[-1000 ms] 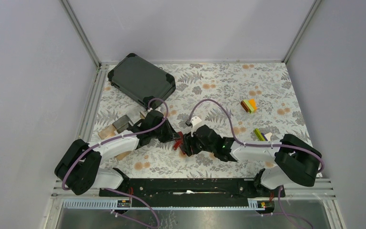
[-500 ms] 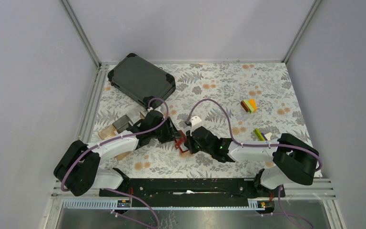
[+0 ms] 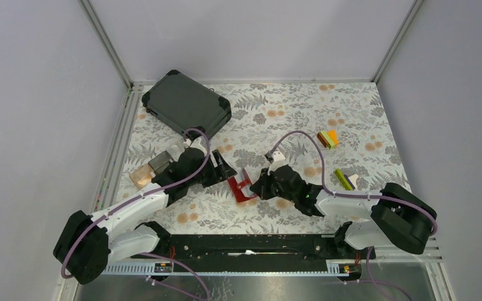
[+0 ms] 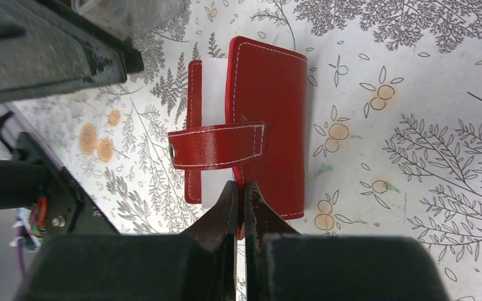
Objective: Put the credit cards into the card holder
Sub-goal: Open the card holder at the center of the board.
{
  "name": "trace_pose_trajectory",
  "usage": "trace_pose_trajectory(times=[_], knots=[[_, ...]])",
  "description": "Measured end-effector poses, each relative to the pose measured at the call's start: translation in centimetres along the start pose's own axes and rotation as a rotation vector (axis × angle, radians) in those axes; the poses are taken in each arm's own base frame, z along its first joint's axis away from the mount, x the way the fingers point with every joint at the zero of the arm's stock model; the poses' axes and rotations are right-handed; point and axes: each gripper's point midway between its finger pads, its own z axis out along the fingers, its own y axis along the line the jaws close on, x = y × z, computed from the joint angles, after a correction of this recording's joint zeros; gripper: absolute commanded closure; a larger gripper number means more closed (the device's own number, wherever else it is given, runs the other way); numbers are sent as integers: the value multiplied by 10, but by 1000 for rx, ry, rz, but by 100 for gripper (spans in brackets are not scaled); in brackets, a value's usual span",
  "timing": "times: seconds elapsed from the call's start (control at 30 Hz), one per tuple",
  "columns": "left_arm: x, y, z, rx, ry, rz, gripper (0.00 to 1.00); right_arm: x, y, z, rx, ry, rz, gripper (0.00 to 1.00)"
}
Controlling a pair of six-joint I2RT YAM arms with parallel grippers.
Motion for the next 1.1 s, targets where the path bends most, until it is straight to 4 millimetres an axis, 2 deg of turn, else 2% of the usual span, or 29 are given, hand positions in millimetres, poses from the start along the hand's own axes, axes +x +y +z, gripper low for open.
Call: trace_pose_trajectory(times=[0.17,0.3,0.47,0.6,0.7,0.93,1.1], knots=[[9,8,1,5,15,-4,31,-1,0,-7,-72,7,63,100],[12,4,3,39,24,-12,37,2,12,-10,-138,33,75,93],[12,-5,8,82,31,-27,47,8,13,-13,-157,50,87,91],[19,0,16,71,60,-44,51,7,12,-13,-158,50,96,82],[24,6,19,49,77,-50,54,7,13,-13,-164,50,103,79],[26,10,22,36,86,-53,61,4,16,-13,-178,39,103,80],[28,12,22,28,91,-54,64,5,16,-13,-180,44,102,94]])
